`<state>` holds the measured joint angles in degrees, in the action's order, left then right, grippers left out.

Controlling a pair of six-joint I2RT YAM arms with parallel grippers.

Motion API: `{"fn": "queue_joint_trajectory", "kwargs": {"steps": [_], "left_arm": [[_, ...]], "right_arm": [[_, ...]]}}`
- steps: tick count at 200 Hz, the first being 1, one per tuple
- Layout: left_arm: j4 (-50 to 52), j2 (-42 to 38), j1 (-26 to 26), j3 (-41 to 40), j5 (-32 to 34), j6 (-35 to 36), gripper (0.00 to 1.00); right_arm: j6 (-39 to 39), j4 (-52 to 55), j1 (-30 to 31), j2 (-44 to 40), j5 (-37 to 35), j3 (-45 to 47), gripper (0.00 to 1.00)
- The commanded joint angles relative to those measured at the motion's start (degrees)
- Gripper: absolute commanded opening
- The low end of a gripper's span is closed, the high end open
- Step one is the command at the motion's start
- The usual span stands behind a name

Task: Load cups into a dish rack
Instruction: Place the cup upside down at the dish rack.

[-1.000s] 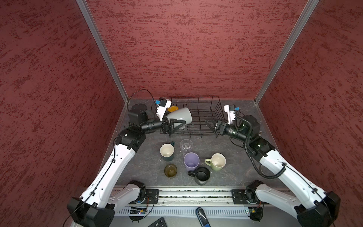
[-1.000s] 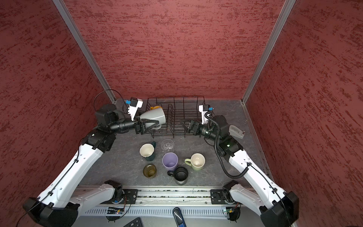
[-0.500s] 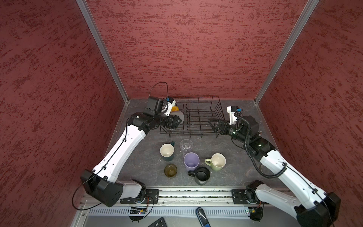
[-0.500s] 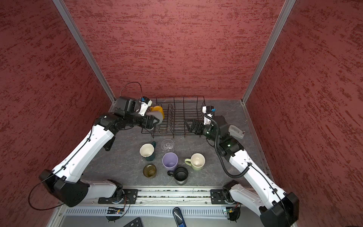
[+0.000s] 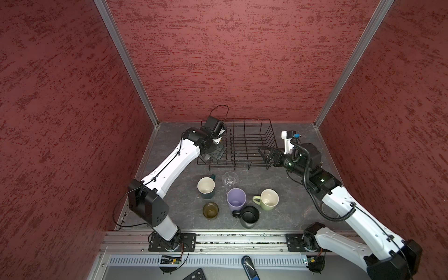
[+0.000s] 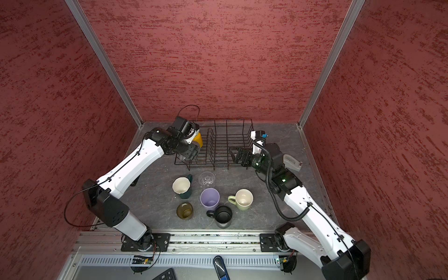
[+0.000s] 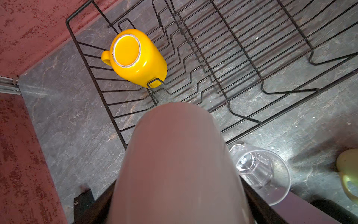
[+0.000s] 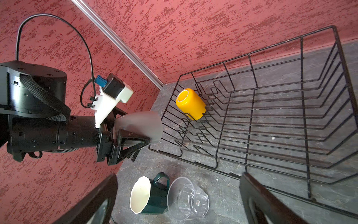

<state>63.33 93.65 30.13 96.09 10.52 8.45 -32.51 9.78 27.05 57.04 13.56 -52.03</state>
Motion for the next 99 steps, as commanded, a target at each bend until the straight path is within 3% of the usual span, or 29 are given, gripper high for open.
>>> {"fn": "queue_joint_trajectory", "kwargs": {"steps": [1,67,99], "left_arm": [[-0.17,1.33,-0.44,4.58,2.25,2.42,0.00],[3.82,10.05,-2.28,11.68,3.01,3.11,0.00],[5.46,12.80,-4.52,14.25,-1.56,2.43,0.00]], "right_arm": [[0.91,1.03,-0.59,-1.20,-1.20,-1.17,0.99],[1.31,1.42,-0.72,-2.96,-1.07,0.64,0.99],[1.29,1.61,-0.85,-4.03,-1.25,1.81,0.99]]}}
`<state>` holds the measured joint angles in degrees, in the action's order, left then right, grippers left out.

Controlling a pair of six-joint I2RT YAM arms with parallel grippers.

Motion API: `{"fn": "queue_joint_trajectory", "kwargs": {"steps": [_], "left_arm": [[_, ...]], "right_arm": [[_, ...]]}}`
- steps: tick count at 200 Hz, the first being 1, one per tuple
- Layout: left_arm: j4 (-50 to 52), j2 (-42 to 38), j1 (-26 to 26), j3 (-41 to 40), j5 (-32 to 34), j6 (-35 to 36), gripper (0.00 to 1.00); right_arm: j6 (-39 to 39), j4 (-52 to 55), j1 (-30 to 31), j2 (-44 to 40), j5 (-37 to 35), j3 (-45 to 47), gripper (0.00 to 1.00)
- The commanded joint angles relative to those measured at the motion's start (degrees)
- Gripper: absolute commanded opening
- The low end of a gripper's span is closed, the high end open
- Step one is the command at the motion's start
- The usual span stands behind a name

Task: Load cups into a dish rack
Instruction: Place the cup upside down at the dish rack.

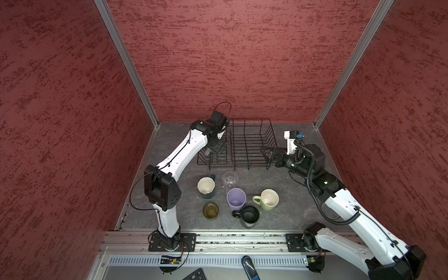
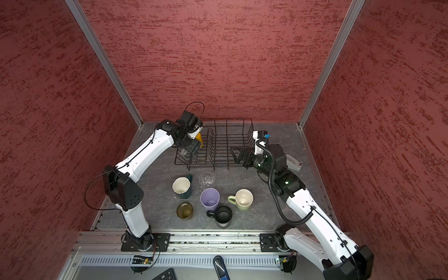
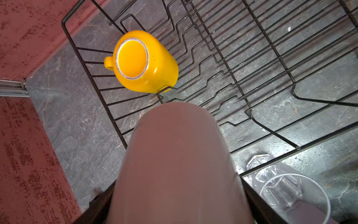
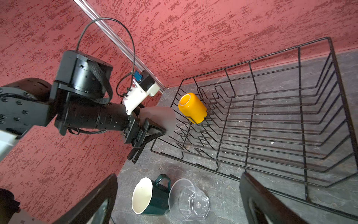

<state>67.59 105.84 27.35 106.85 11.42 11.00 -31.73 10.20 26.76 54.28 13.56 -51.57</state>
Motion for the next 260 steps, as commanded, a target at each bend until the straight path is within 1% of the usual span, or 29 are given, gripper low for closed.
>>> {"fn": "queue_joint_trajectory", "kwargs": {"steps": [1,13,85,140,167,192,223,260], "left_arm": [[1.30,0.73,-1.81,3.65,-2.54,-0.16,0.00],[2.47,2.10,-2.30,4.89,-3.49,-0.19,0.00],[4.33,7.78,-2.92,7.43,-3.33,0.10,0.00],[4.55,10.57,-3.44,7.94,-5.94,0.27,0.00],[4.79,12.14,-3.97,8.23,-5.45,0.49,0.00],[4.49,12.87,-4.57,8.38,-6.91,0.60,0.00],[5.11,14.42,-5.25,9.25,-6.42,0.55,0.00],[4.95,16.00,-5.23,9.45,-7.76,0.43,0.00]], "right_arm": [[0.47,1.21,-0.57,-1.32,-1.25,1.37,0.99],[0.60,1.28,-0.56,-1.59,-1.35,1.69,0.99],[0.00,0.28,-0.79,-1.20,-0.73,3.02,0.99],[-0.18,-0.03,-0.84,-0.43,-0.40,3.49,0.99],[-0.26,-0.33,-0.95,-0.05,-0.22,3.41,0.99],[-0.22,-0.72,-1.00,0.68,0.10,3.27,0.99],[-0.25,-1.01,-1.08,1.59,0.58,2.84,0.99],[-0.31,-1.24,-1.22,1.88,0.59,3.04,0.99]]}}
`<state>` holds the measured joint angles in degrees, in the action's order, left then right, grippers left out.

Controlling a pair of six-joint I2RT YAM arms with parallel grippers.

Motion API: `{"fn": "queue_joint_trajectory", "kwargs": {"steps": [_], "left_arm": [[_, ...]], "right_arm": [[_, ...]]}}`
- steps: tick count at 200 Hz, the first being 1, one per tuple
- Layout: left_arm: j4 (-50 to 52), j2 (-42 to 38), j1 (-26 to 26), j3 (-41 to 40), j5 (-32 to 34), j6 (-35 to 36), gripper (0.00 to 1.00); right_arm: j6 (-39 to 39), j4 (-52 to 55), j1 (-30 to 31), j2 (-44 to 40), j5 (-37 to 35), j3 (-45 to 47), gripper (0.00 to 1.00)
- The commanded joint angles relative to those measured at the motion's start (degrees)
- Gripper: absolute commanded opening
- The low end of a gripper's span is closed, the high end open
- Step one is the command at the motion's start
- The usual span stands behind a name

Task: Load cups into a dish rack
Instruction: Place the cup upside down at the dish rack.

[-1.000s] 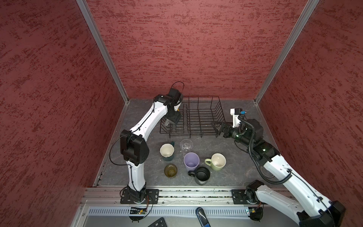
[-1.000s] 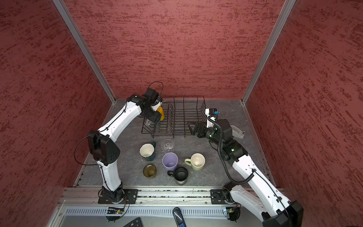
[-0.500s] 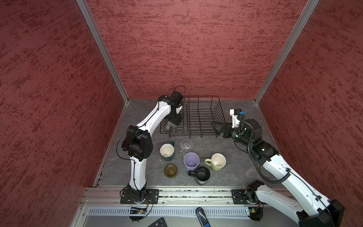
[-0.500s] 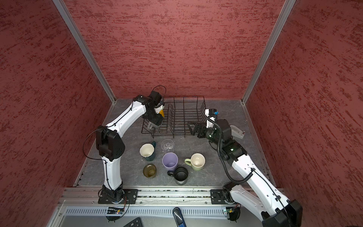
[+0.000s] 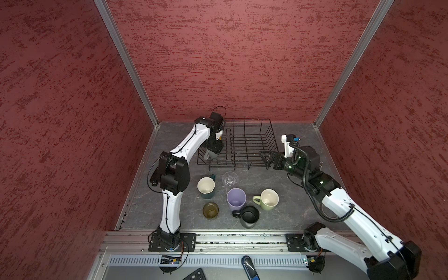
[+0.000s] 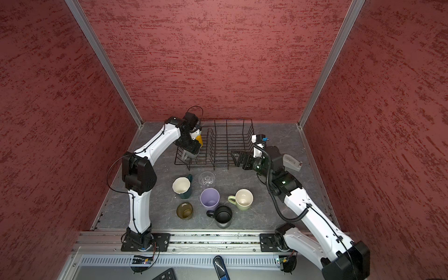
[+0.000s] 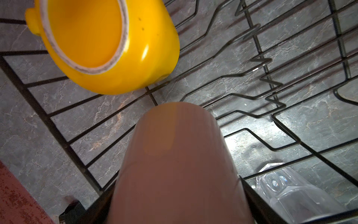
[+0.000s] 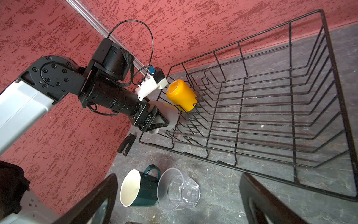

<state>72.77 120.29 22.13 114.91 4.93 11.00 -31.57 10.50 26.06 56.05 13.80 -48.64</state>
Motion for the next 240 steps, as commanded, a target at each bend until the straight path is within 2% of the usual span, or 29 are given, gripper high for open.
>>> {"fn": "queue_joint_trajectory", "kwargs": {"steps": [1,56,68,88,155,240], "left_arm": [[-0.20,1.63,0.01,1.42,-1.30,0.42,0.00],[0.18,4.31,0.28,1.83,-1.76,-0.46,0.07],[0.24,4.73,0.28,1.81,-1.72,-0.60,0.11],[0.18,5.45,0.28,1.73,-1.92,-0.98,0.28],[0.36,7.05,0.58,1.50,0.39,-1.26,0.61],[0.54,8.84,1.33,0.72,3.07,-0.35,0.94]], "right_arm": [[-0.48,-1.59,-0.50,0.11,0.35,0.12,0.99],[-0.84,-1.61,-0.77,-0.15,0.44,0.94,0.99],[-0.96,-1.63,-0.79,-0.15,0.47,1.17,0.99],[-0.87,-1.29,-0.88,-0.24,0.31,1.11,0.99],[-0.97,-1.51,-1.15,-1.12,0.04,2.22,0.99],[-0.60,-0.93,-1.46,-1.98,-0.27,2.65,0.99]]}}
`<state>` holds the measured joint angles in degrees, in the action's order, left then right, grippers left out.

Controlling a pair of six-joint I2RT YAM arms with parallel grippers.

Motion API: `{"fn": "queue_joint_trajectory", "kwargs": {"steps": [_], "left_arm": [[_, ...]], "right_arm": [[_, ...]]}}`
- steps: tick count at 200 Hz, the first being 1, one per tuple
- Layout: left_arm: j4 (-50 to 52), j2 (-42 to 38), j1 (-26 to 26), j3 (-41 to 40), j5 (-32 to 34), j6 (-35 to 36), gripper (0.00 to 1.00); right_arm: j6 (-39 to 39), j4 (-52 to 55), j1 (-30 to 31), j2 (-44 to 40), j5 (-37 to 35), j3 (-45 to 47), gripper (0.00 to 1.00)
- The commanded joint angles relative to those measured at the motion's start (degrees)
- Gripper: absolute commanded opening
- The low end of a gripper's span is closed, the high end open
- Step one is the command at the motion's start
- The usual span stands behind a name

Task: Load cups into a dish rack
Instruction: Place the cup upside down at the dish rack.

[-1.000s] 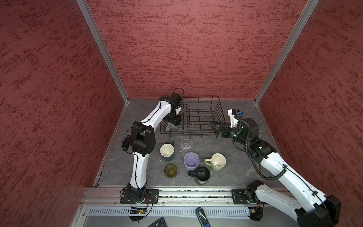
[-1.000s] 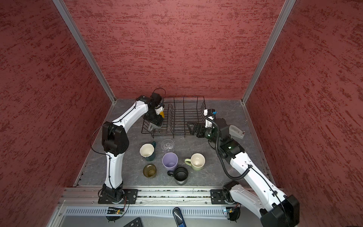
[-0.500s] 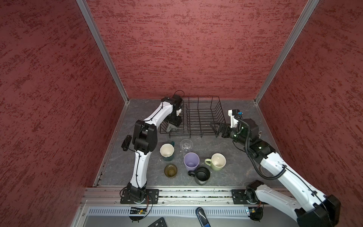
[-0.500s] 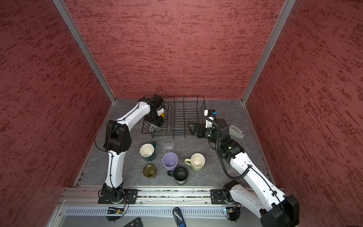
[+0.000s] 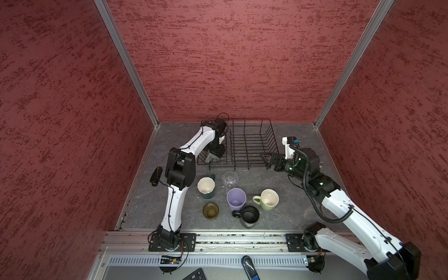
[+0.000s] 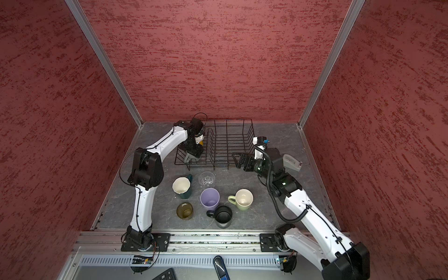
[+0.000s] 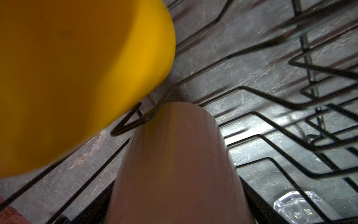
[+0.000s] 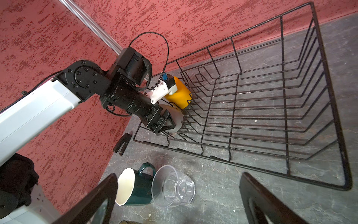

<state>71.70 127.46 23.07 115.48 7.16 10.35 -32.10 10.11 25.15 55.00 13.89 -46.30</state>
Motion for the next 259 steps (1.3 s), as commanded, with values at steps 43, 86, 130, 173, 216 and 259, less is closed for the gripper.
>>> {"fn": "queue_joint_trajectory", "kwargs": {"steps": [43,86,130,173,216,259], "left_arm": [[1.01,0.49,0.40,-0.43,0.27,0.11,1.00],[-0.62,-4.38,0.44,-0.79,-3.71,-0.30,1.00],[-5.97,-15.53,0.48,-2.57,-7.75,-1.85,1.00],[-28.98,-35.45,-2.58,-17.90,-5.79,-3.75,1.00],[-46.77,-54.64,-7.01,-37.57,-9.04,-7.52,0.99],[-54.66,-67.07,-16.00,-48.17,-22.12,-15.57,1.00]], "right_arm": [[0.07,-0.10,-0.64,-0.95,-0.37,0.02,0.99],[1.52,1.32,-0.73,-0.52,-0.78,-0.86,0.99],[5.81,6.38,-0.74,2.38,-2.07,-3.95,0.96],[10.30,14.58,-0.63,8.37,-1.02,-9.69,0.88],[9.95,17.67,2.02,9.14,-2.67,-9.46,0.79],[8.06,20.32,8.19,10.51,-6.94,-9.46,0.75]]}}
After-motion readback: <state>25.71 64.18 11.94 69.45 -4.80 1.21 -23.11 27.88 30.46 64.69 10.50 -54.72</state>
